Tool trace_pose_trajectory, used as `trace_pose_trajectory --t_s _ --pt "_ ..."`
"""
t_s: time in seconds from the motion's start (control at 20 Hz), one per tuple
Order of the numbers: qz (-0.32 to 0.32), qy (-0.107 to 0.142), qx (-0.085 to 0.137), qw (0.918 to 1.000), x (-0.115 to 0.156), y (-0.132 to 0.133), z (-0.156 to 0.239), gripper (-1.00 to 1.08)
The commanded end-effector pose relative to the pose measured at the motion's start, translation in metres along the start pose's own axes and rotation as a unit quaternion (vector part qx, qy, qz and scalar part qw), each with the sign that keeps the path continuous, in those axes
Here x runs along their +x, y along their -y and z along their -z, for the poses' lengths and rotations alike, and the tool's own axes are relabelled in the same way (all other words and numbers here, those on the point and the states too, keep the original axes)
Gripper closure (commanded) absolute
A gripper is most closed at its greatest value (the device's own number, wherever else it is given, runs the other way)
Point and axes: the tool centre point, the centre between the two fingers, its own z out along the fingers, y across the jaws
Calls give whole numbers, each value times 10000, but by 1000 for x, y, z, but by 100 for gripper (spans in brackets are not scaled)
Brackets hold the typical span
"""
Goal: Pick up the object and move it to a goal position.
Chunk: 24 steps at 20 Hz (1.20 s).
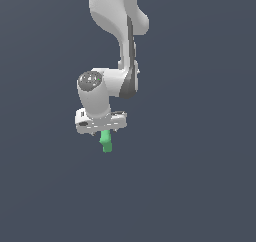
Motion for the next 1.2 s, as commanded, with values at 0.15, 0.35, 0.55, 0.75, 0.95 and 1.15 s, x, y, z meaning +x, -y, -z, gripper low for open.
trace_pose_trajectory --t_s 0.15,0.35,0.55,0.75,0.95,1.15 --pt "1 -7 -3 10000 1 0 -1 108" --pt "1 -7 -3 10000 1 0 -1 108" --pt "1 -7 -3 10000 1 0 -1 108" --pt "-45 -34 -22 10000 3 -1 2 108" --pt "-184 -114 -81 9997 8 -3 13 108" --pt "-410 -245 -178 9987 16 -7 30 108"
